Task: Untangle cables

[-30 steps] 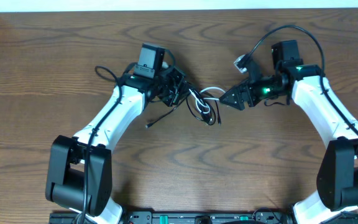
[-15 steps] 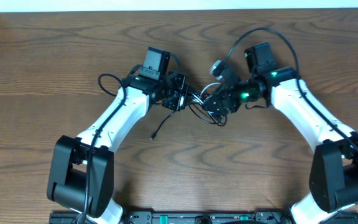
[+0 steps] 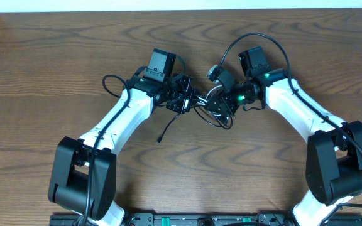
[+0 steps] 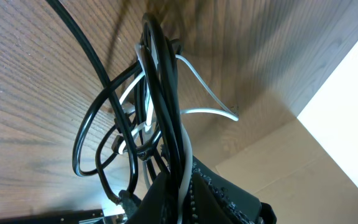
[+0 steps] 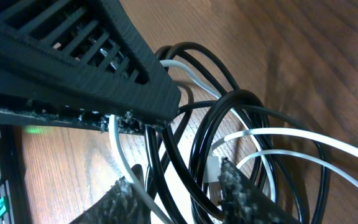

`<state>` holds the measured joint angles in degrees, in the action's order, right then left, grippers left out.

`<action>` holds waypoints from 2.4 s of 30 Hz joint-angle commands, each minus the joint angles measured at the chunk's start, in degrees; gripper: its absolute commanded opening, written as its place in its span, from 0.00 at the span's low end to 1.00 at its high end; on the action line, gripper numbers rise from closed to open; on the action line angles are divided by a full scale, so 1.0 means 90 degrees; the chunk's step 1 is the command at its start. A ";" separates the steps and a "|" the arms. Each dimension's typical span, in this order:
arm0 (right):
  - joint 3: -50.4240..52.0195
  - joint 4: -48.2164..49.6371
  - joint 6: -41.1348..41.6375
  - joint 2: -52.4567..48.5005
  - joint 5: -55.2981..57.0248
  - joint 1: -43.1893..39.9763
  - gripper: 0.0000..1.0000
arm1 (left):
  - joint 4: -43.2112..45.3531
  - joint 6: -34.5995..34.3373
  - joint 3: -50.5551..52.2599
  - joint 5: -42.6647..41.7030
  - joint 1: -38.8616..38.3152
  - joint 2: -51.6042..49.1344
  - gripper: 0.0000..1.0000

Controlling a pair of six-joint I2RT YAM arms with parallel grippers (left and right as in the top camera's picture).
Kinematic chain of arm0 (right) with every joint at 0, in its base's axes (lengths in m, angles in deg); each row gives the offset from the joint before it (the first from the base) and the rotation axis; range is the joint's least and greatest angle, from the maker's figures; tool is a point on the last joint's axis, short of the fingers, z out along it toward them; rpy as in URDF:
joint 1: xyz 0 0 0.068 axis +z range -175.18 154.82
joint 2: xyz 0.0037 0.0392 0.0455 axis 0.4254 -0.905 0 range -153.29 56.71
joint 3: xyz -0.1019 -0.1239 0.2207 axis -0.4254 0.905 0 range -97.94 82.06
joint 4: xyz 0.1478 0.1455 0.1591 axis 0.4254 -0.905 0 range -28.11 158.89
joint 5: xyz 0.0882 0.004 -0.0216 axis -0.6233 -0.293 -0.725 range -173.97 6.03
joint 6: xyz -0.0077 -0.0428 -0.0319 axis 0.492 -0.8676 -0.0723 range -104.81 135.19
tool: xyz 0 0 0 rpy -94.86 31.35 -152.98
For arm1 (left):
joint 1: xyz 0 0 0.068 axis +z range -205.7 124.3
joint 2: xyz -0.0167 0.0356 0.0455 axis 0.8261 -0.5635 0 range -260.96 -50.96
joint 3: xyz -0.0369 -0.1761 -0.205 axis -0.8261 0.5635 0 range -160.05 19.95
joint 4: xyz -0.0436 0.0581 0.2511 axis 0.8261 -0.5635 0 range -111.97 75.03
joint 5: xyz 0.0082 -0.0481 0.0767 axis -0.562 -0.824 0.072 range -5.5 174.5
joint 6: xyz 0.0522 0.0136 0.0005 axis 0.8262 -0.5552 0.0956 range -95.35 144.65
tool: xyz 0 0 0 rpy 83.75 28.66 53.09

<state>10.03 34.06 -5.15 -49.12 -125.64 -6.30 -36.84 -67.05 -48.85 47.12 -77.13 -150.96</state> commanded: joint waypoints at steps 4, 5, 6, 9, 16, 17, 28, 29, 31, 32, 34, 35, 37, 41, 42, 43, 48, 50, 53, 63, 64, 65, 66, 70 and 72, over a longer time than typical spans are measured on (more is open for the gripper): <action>0.0024 0.0087 0.0044 -0.0041 -0.0027 0.0034 0.22 | 0.0015 0.0061 0.0019 -0.0104 0.0007 0.0005 0.07; 0.0024 0.0100 0.0097 -0.0041 -0.0027 0.0034 0.18 | 0.0039 0.0104 0.0017 -0.0104 0.0010 0.0005 0.07; 0.0024 0.0119 0.0177 -0.0041 -0.0027 0.0034 0.12 | 0.0085 0.0194 0.0017 -0.0102 0.0010 0.0005 0.07; 0.0024 0.0219 0.0544 -0.0041 -0.0027 0.0022 0.01 | 0.0350 0.0838 0.0017 -0.0104 0.0012 0.0005 0.07; 0.0024 0.0277 0.1234 -0.0041 -0.0175 -0.0301 0.01 | 0.1394 0.4702 0.0017 -0.1724 0.0367 0.0017 0.31; 0.0024 0.0274 0.1292 -0.0041 -0.0291 -0.0369 0.01 | 0.1277 0.4813 0.0017 -0.1829 0.0418 0.0017 0.34; 0.0078 0.0279 0.1787 -0.0117 -0.1015 -0.0695 0.01 | -0.0857 0.7453 0.0017 -0.1243 0.0323 0.0015 0.58; 0.0078 0.0289 0.1804 -0.0136 -0.1061 -0.0697 0.01 | -0.1035 0.7538 0.0017 -0.0872 0.0274 0.0015 0.58; 0.0078 0.0311 0.1807 -0.0182 -0.1112 -0.0702 0.01 | -0.1389 0.7495 0.0017 0.0056 0.0202 0.0015 0.58; 0.0078 0.0316 0.1807 -0.0199 -0.1132 -0.0704 0.01 | -0.1588 0.7407 0.0017 0.0563 0.0172 0.0015 0.58; 0.0078 0.0323 0.1807 -0.0236 -0.1129 -0.0707 0.01 | -0.1936 0.7125 0.0017 0.1360 0.0134 0.0015 0.58; 0.0078 0.0323 0.1804 -0.0236 -0.1129 -0.0707 0.01 | -0.2040 0.7028 0.0017 0.1528 0.0134 0.0015 0.58; 0.0078 0.0325 0.1804 -0.0236 -0.1129 -0.0712 0.01 | -0.2161 0.6989 0.0019 0.1562 0.0134 0.0010 0.56; 0.0078 0.0323 0.1807 -0.0236 -0.1129 -0.0729 0.01 | -0.2232 0.6989 0.0036 0.1542 0.0083 0.0010 0.49; 0.0078 0.0323 0.1807 -0.0236 -0.1134 -0.0729 0.01 | -0.2217 0.6989 0.0036 0.1545 0.0036 0.0007 0.49; 0.0078 0.0323 0.1807 -0.0236 -0.1144 -0.0729 0.01 | -0.2183 0.6989 0.0036 0.1545 -0.0034 0.0002 0.49; 0.0078 0.0321 0.1807 -0.0236 -0.1178 -0.0731 0.01 | -0.1705 0.6900 0.0036 0.1598 -0.0539 -0.0005 0.49; 0.0078 0.0316 0.1807 -0.0236 -0.1178 -0.0731 0.01 | -0.1467 0.6664 0.0036 0.1734 -0.0721 -0.0015 0.49; 0.0078 0.0308 0.1804 -0.0236 -0.1175 -0.0731 0.01 | -0.1144 0.6462 0.0036 0.1751 -0.0908 -0.0039 0.49; 0.0078 0.0308 0.1804 -0.0236 -0.1178 -0.0731 0.01 | -0.0950 0.6496 0.0036 0.2023 -0.1171 -0.0058 0.49; 0.0078 0.0308 0.1804 -0.0236 -0.1175 -0.0731 0.01 | -0.0964 0.6501 0.0036 0.2123 -0.1171 -0.0068 0.49; 0.0078 0.0308 0.1804 -0.0236 -0.1178 -0.0731 0.01 | -0.0964 0.6518 0.0036 0.2159 -0.1171 -0.0075 0.49; 0.0078 0.0308 0.1804 -0.0236 -0.1175 -0.0731 0.01 | -0.0964 0.6511 0.0036 0.2222 -0.1171 -0.0102 0.49; 0.0078 0.0306 0.1804 -0.0236 -0.1175 -0.0729 0.01 | -0.0879 0.6511 0.0036 0.2232 -0.1202 -0.0270 0.49; 0.0078 0.0306 0.1804 -0.0236 -0.1178 -0.0731 0.01 | -0.0775 0.6511 0.0036 0.2227 -0.1234 -0.0379 0.49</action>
<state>10.47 36.81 10.46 -50.71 -134.16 -12.62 -44.40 -8.36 -48.52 65.67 -87.76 -152.41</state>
